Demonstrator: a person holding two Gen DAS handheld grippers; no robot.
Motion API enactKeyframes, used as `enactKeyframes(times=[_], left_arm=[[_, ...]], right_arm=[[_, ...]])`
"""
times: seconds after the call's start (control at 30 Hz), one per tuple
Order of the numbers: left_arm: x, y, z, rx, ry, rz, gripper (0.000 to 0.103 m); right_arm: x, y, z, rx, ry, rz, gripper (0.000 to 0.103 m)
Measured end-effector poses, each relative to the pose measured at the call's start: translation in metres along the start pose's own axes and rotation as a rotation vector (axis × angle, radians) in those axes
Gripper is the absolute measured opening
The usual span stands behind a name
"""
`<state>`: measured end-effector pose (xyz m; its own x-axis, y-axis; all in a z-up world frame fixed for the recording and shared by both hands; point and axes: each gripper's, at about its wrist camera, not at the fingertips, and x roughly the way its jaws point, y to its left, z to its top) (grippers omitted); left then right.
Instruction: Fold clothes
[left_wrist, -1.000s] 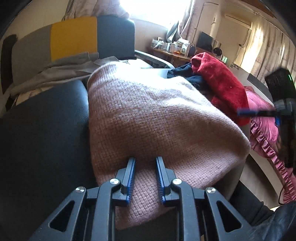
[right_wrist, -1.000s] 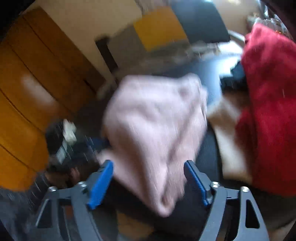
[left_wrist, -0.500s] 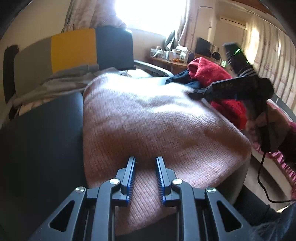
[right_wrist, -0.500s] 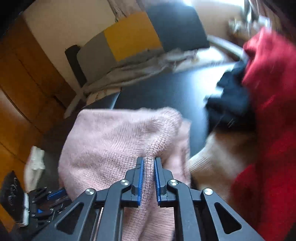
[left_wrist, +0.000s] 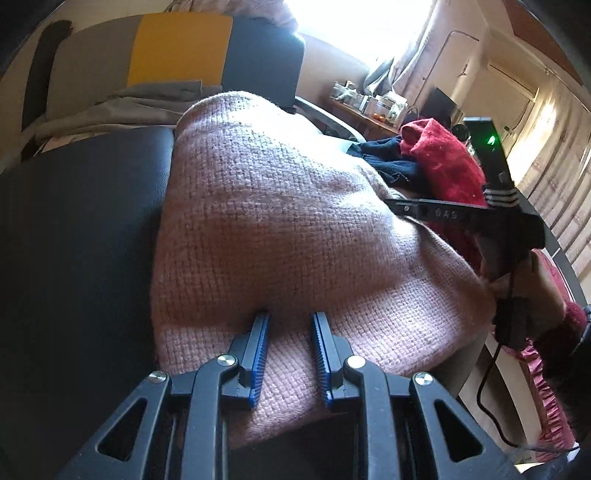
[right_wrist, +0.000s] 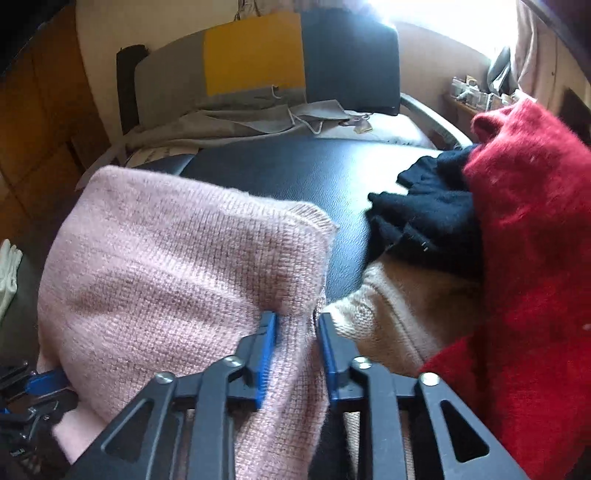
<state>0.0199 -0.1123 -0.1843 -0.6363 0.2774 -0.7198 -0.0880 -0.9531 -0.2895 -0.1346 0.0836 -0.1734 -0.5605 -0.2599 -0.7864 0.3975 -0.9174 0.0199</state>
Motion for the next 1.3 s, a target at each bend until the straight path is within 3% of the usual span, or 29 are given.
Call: enactKeyframes(times=[0.07, 0.27, 0.4, 0.5, 0.67, 0.83, 0.97, 1.1, 1.3], left_arm=[[0.001, -0.004, 0.001, 0.011, -0.005, 0.014, 0.023], [-0.017, -0.008, 0.013, 0.025, -0.054, 0.023, 0.023], [-0.043, 0.004, 0.040, 0.011, -0.162, 0.056, 0.023], [-0.048, 0.009, 0.068, 0.060, -0.209, 0.116, 0.023], [-0.019, 0.023, 0.118, 0.114, -0.177, 0.210, 0.023], [0.029, 0.019, 0.146, 0.184, -0.069, 0.262, 0.023], [0.070, 0.016, 0.145, 0.207, 0.037, 0.343, 0.023], [0.082, 0.014, 0.137, 0.190, 0.012, 0.403, 0.021], [0.087, 0.025, 0.133, 0.120, -0.023, 0.389, 0.022]], right_arm=[[-0.007, 0.007, 0.004, -0.025, -0.012, -0.020, 0.034], [-0.034, 0.042, 0.008, -0.145, -0.106, -0.036, 0.038], [-0.045, 0.062, 0.000, -0.181, -0.137, 0.065, 0.041], [-0.044, 0.070, -0.013, -0.198, -0.127, 0.129, 0.044], [-0.021, 0.063, -0.048, -0.221, -0.052, 0.147, 0.047], [-0.014, 0.063, -0.081, -0.320, -0.184, 0.070, 0.051], [-0.009, 0.059, -0.083, -0.304, -0.215, 0.079, 0.052], [-0.007, 0.056, -0.084, -0.290, -0.226, 0.096, 0.052], [-0.005, 0.056, -0.083, -0.279, -0.232, 0.106, 0.052]])
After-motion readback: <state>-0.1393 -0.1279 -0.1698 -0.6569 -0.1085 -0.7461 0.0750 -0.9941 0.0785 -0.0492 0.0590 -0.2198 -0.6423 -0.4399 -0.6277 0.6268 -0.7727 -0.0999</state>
